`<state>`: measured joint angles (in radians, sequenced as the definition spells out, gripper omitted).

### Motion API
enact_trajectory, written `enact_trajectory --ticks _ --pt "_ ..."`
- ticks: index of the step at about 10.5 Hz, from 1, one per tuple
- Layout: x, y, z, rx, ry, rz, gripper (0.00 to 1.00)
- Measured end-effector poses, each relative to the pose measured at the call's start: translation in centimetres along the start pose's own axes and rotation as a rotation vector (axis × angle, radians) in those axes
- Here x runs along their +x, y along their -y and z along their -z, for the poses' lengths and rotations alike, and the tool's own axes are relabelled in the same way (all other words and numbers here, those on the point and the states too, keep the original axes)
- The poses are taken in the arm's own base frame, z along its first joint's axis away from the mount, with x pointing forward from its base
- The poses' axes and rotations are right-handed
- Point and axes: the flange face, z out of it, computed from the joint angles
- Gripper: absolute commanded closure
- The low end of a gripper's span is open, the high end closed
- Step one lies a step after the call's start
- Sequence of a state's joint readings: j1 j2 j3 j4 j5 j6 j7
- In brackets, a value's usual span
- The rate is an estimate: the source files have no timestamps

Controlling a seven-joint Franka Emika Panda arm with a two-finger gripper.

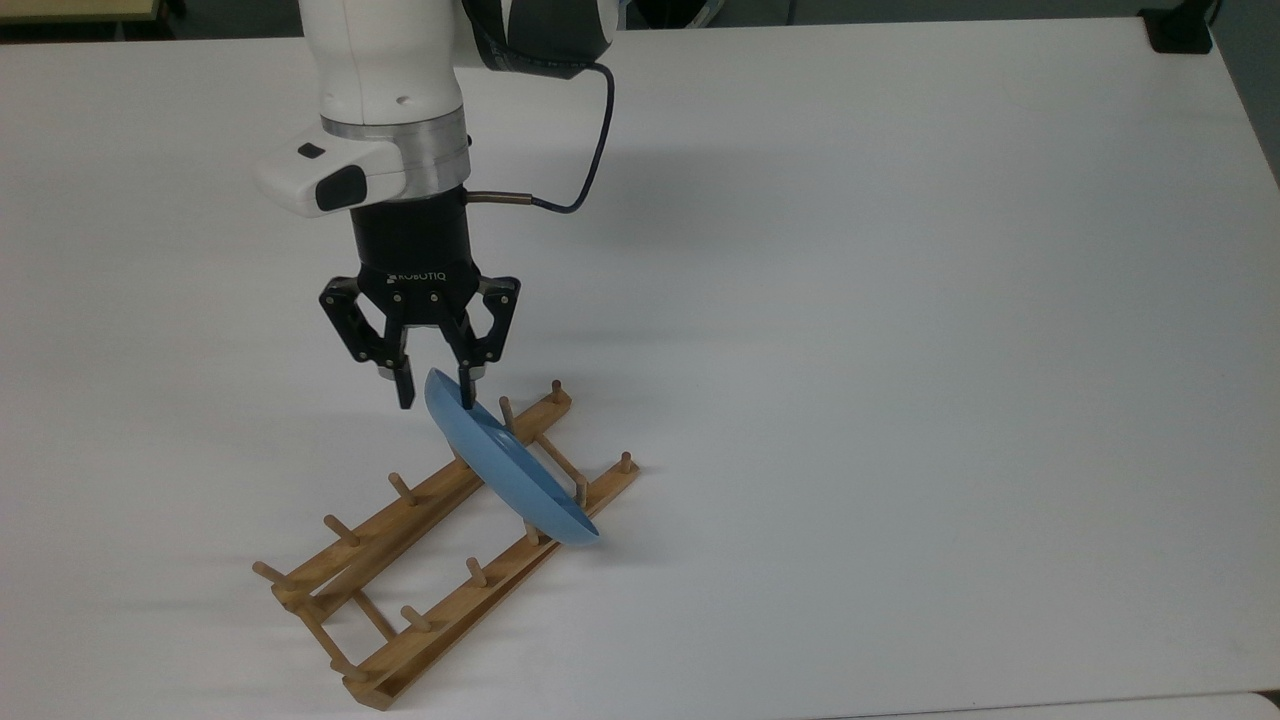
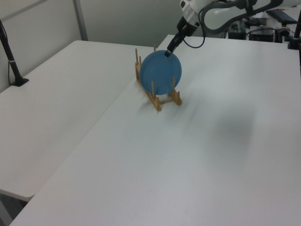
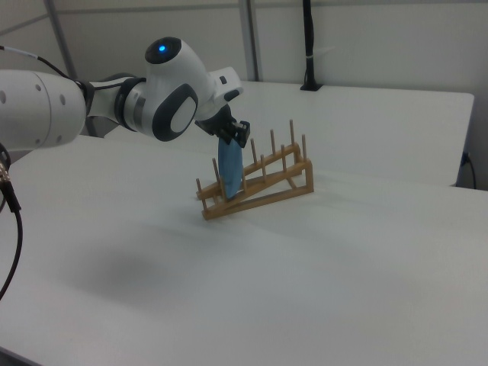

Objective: Pick plate from plate rack
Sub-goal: 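Close the gripper on the rim of the blue plate, then lift the blue plate up out of the rack and carry it aside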

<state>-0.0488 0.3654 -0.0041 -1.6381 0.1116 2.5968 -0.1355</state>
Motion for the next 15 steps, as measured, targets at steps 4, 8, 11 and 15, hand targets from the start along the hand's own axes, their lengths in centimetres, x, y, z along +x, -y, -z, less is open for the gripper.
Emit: enact_trajectory --ticks 4,8,11,15 --pt "0.0 0.1 -0.1 0.0 -0.002 0.001 1.0" --pt "1.4 0.3 2.3 0.0 -0.048 0.003 1.0" --pt "1.7 -0.2 8.4 0.018 0.078 -0.004 1.0" --pt "-2.1 -5.1 14.7 0.148 0.447 0.078 1.0"
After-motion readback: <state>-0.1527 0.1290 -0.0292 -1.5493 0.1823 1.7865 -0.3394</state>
